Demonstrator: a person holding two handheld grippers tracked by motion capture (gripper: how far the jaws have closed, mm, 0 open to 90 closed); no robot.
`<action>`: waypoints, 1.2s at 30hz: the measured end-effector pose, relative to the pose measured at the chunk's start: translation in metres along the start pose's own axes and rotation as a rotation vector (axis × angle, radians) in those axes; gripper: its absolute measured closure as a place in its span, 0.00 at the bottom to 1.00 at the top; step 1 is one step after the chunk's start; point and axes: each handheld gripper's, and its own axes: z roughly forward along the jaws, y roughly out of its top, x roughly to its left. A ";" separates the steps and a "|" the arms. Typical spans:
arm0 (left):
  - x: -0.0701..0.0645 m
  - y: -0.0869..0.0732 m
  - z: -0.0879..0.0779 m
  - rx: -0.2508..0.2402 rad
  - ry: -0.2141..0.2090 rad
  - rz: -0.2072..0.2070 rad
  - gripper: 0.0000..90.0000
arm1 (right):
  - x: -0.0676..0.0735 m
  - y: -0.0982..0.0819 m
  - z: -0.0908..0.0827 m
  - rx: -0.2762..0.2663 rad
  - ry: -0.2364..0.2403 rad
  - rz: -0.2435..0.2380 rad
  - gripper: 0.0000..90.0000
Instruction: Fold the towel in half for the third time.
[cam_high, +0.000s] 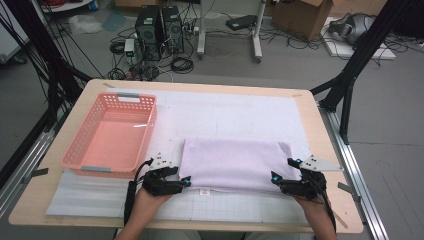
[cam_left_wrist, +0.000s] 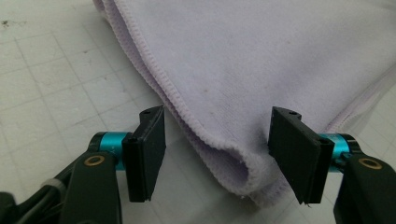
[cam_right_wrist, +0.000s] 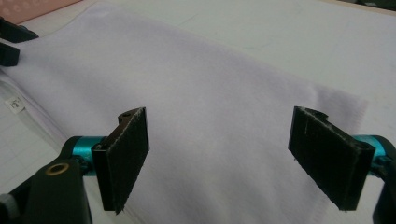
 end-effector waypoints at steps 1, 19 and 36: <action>0.000 0.000 0.000 0.003 0.006 0.004 0.44 | 0.002 0.002 0.002 0.001 0.007 0.000 0.21; -0.005 0.000 0.002 0.022 -0.030 -0.009 0.84 | 0.032 0.073 0.088 0.070 0.155 -0.092 0.22; -0.001 -0.002 0.001 0.014 -0.062 -0.068 0.84 | 0.060 0.124 0.175 0.220 0.261 -0.173 0.32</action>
